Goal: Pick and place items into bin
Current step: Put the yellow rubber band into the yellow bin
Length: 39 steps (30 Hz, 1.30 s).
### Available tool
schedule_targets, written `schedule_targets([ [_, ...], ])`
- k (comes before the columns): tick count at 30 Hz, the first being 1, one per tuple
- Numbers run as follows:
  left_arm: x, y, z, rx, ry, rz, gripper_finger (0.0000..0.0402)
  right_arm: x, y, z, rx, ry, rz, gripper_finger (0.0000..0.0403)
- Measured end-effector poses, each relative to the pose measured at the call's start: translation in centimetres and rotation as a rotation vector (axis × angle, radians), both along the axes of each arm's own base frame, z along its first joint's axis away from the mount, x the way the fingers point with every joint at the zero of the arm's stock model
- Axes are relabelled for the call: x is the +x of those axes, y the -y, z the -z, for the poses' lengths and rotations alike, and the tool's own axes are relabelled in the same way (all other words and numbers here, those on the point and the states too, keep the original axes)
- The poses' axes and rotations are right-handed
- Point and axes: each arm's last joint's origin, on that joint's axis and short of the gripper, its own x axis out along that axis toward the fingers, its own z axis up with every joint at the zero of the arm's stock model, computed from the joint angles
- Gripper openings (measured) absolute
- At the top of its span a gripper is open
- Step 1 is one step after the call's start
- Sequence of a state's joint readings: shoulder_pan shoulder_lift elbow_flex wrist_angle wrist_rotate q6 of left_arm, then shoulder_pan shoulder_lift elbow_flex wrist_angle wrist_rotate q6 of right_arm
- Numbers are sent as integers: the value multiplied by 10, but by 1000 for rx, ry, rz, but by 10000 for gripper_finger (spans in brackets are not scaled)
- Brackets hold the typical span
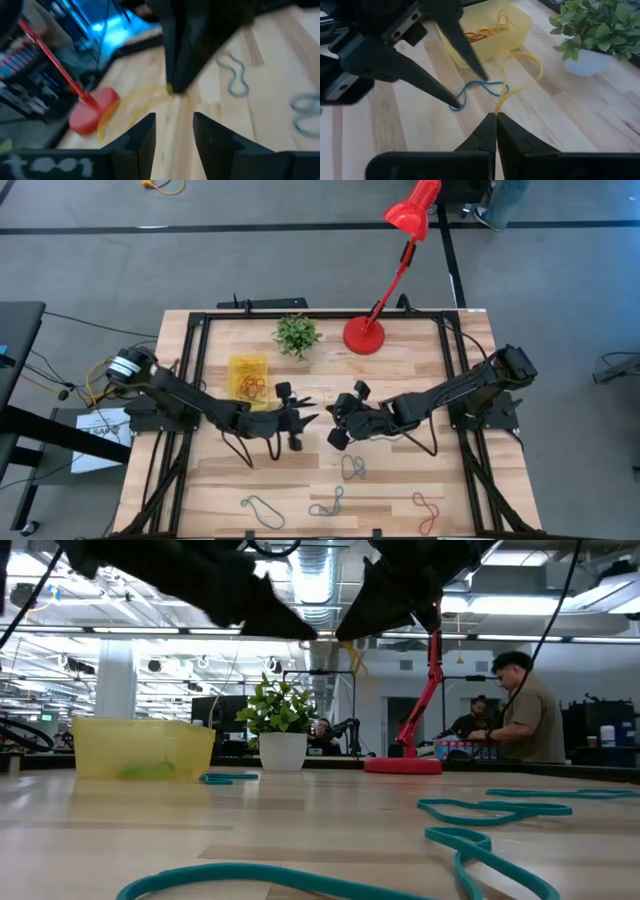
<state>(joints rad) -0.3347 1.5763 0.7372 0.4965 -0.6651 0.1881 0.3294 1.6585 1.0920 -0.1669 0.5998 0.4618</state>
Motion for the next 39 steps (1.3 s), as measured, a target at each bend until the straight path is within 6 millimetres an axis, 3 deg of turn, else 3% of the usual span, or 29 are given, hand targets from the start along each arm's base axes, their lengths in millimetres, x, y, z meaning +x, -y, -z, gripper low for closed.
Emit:
schedule_targets([
  [11, 6, 0, -1, 52, 42, 35, 122, -1, 0, 1, 7, -14, -12, 2],
  [23, 10, -20, 3, 38, 2, -11, 122, -1, -1, 1, 14, -16, -22, 3],
  [33, 13, -30, 7, -2, -39, 72, 121, -1, -1, 1, 14, -15, -22, 3],
  [39, 12, -31, 7, 27, -40, 27, 84, -1, -1, 1, 14, -15, -22, 4],
])
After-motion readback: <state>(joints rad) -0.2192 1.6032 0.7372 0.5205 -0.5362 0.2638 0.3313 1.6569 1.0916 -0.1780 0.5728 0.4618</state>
